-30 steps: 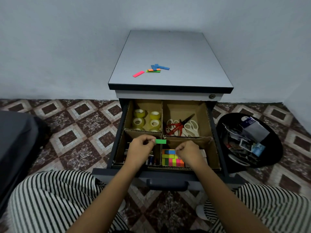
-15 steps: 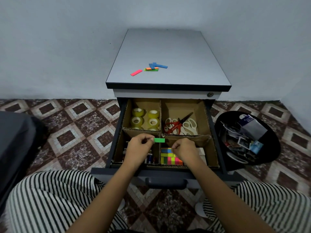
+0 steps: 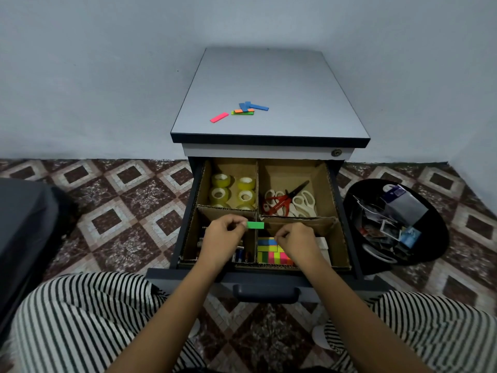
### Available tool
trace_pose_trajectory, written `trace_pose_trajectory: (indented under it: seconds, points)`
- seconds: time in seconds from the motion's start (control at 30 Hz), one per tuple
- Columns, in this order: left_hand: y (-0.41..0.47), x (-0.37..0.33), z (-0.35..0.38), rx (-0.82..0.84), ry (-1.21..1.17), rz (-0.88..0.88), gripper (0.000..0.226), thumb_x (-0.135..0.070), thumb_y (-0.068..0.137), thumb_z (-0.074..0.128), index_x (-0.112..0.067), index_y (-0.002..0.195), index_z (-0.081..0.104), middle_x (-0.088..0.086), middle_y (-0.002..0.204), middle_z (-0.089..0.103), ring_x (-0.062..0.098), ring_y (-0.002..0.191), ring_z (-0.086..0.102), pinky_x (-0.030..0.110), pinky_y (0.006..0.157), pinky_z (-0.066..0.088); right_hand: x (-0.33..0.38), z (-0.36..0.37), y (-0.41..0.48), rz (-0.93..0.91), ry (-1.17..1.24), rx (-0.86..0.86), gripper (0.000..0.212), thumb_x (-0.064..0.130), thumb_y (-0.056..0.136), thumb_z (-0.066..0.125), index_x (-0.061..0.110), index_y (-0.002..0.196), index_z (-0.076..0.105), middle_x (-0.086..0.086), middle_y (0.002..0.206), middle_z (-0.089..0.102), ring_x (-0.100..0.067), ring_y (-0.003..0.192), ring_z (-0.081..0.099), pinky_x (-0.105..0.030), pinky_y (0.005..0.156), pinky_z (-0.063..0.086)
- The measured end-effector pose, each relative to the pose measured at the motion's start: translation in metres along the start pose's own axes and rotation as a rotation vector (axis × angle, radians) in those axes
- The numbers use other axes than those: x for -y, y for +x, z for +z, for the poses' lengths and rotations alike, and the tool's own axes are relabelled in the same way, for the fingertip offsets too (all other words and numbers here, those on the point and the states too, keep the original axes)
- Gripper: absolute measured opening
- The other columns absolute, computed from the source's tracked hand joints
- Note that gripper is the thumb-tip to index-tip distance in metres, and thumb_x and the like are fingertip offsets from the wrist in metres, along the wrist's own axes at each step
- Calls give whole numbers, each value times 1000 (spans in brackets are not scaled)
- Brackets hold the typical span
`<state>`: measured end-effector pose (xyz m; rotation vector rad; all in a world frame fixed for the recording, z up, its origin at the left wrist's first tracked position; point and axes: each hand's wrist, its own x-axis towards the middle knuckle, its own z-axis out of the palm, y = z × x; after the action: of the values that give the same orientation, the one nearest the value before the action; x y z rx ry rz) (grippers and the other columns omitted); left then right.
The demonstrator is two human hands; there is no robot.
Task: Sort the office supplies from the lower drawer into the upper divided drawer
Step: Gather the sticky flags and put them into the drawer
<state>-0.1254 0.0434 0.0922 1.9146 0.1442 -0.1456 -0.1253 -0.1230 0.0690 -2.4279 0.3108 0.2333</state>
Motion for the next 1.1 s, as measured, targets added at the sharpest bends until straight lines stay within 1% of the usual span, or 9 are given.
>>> trace_pose_trajectory:
  seconds: [0.17, 0.27, 0.5, 0.63, 0.73, 0.83, 0.93, 1.03, 1.1]
  points:
    - [-1, -1, 0, 21, -15, 31, 13, -13, 90, 59, -21, 89, 69, -2, 89, 67, 16, 90, 63, 32, 84, 50, 5, -8, -8, 2, 358, 37, 17, 16, 92, 54, 16, 85, 70, 4, 71, 64, -11, 69, 60, -22, 66, 48]
    - [-2, -2, -1, 52, -18, 65, 13, -12, 90, 59, -21, 90, 69, -3, 89, 67, 15, 88, 62, 30, 83, 49, 12, -12, -14, 4, 585, 111, 17, 20, 96, 52, 15, 91, 67, 2, 76, 67, -7, 68, 61, -18, 61, 49]
    - [-2, 0, -1, 51, 0, 96, 14, -11, 90, 59, -21, 90, 69, 4, 89, 68, 16, 84, 62, 29, 78, 50, 16, -15, -17, -13, 804, 181, 13, 19, 93, 56, 19, 89, 68, -3, 80, 67, -8, 73, 64, -19, 64, 52]
    - [-1, 0, -1, 50, 7, 97, 13, -11, 90, 59, -19, 92, 69, 5, 91, 68, 16, 85, 61, 26, 76, 49, 15, -14, -18, -82, 759, 235, 10, 8, 88, 62, 16, 89, 68, -2, 80, 68, -7, 70, 63, -18, 62, 50]
    - [-2, -2, -1, 50, 72, 115, 16, -15, 91, 59, -17, 102, 69, -1, 95, 67, 13, 91, 62, 22, 76, 47, 16, -14, -18, -87, 721, 219, 13, 6, 88, 62, 17, 87, 67, -3, 79, 67, -6, 67, 61, -15, 58, 49]
    - [-5, -3, -4, 39, 244, 223, 27, -19, 93, 56, -14, 119, 64, -2, 111, 65, 10, 103, 58, 16, 85, 42, 12, -18, -17, -68, 708, 154, 15, 7, 90, 59, 19, 86, 66, 0, 78, 66, -4, 65, 60, -15, 58, 49]
    - [-13, 3, -11, 103, 442, 393, 31, -21, 95, 52, -14, 124, 60, 0, 119, 61, 10, 112, 54, 17, 92, 39, 4, -26, -17, -31, 628, 107, 18, 8, 92, 55, 20, 82, 65, 0, 78, 64, -8, 70, 58, -20, 60, 47]
    - [-24, 14, -17, 145, 623, 493, 33, -32, 96, 48, -17, 123, 60, -1, 120, 61, 13, 111, 54, 20, 90, 40, -3, -29, -17, 52, 531, 124, 17, 10, 91, 56, 18, 78, 64, -1, 74, 60, -10, 68, 54, -20, 58, 46]
    - [-33, 19, -21, 123, 726, 530, 48, -49, 93, 35, -20, 119, 63, -2, 115, 64, 15, 104, 59, 27, 82, 47, -5, -27, -16, 77, 442, 156, 18, 12, 91, 57, 17, 75, 65, -1, 72, 60, -9, 66, 55, -20, 57, 46]
